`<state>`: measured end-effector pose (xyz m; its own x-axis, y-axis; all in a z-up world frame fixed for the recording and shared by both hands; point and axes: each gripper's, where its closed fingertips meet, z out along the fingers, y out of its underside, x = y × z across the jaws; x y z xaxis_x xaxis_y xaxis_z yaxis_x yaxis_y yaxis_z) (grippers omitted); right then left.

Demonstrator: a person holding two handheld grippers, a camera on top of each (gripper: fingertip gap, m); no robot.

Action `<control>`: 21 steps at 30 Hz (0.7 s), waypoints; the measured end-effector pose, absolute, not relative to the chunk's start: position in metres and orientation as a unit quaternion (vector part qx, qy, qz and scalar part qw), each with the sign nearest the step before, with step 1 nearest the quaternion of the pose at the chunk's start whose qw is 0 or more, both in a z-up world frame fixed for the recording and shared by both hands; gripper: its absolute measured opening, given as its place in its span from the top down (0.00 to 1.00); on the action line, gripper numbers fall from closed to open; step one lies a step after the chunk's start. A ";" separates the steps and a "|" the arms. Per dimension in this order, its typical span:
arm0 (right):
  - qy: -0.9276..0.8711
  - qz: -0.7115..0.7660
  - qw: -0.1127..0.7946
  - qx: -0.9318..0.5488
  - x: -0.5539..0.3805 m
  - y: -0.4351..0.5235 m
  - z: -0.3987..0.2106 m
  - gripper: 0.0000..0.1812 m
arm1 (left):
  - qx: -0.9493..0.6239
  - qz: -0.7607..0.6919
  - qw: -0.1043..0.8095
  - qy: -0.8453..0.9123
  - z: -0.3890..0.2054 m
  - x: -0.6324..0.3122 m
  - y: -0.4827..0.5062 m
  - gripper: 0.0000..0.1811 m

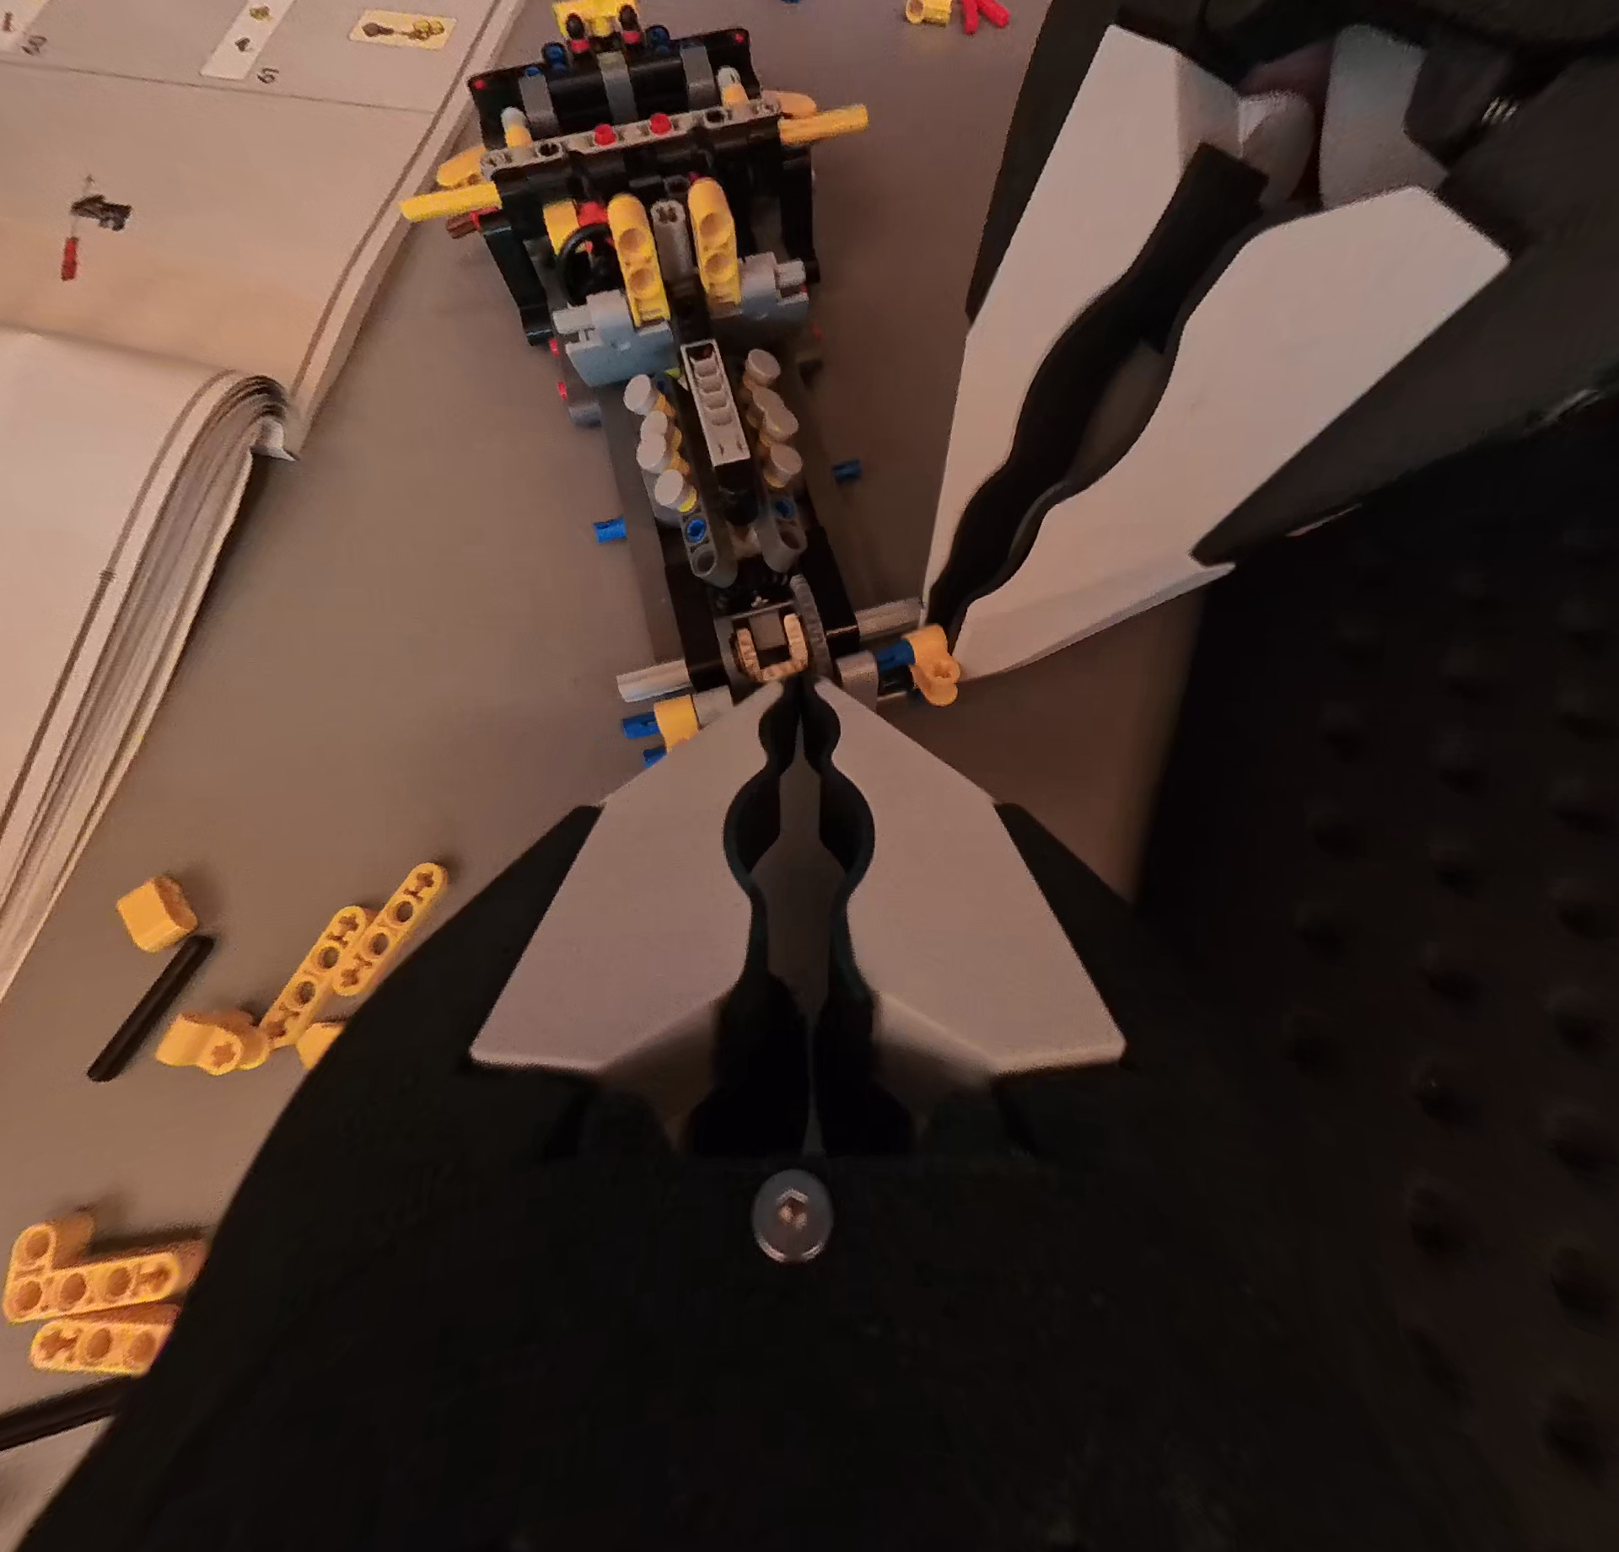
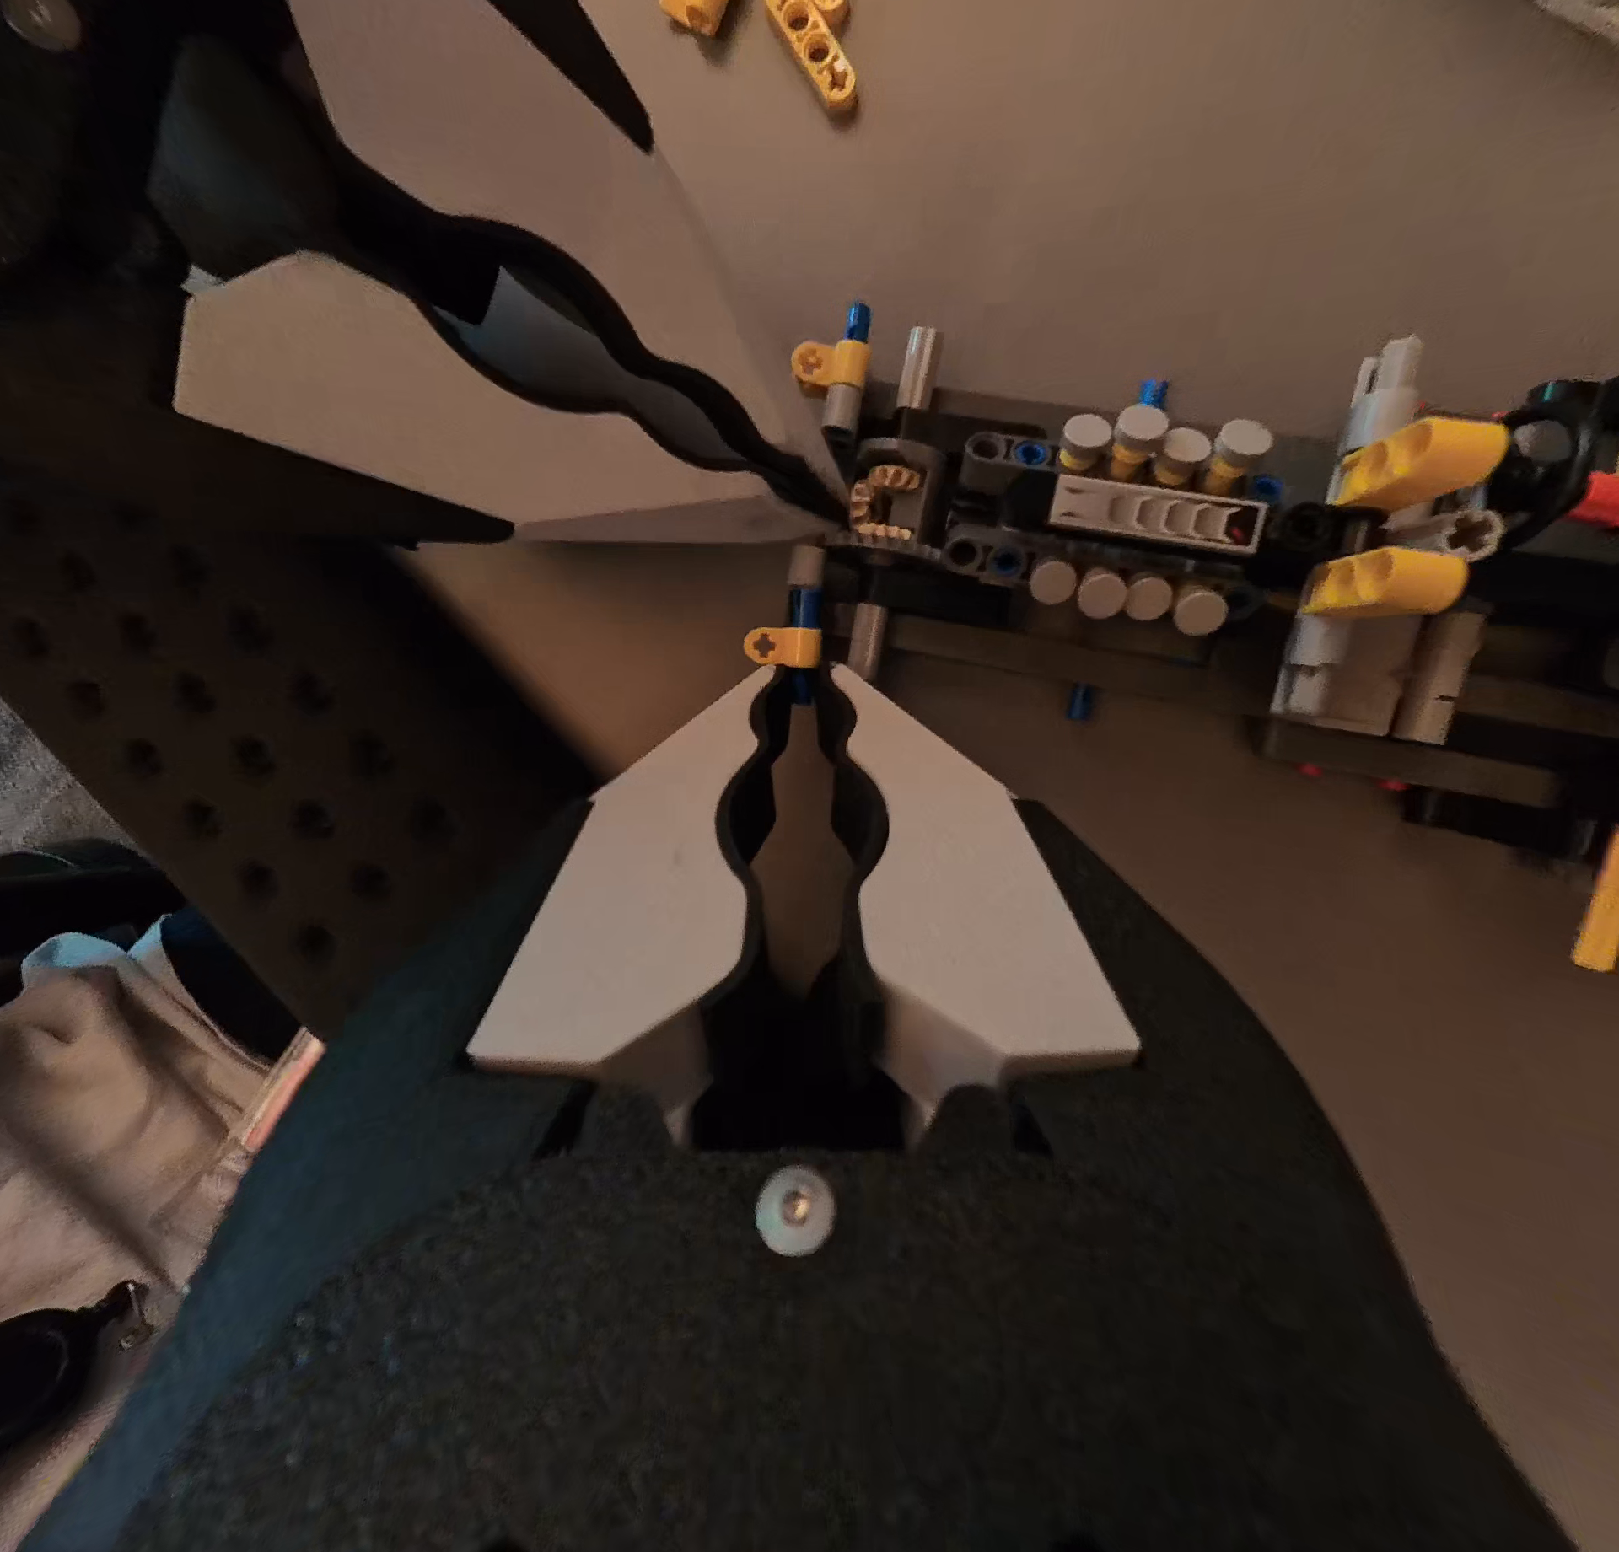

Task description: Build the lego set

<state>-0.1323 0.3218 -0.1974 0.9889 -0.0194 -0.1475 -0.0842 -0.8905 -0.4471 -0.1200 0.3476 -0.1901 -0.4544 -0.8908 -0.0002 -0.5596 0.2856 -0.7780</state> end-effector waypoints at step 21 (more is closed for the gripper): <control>0.038 0.039 0.209 -0.976 -0.124 0.319 -0.199 0.98 | -0.476 -0.374 0.232 0.762 -0.183 -0.106 0.344 1.00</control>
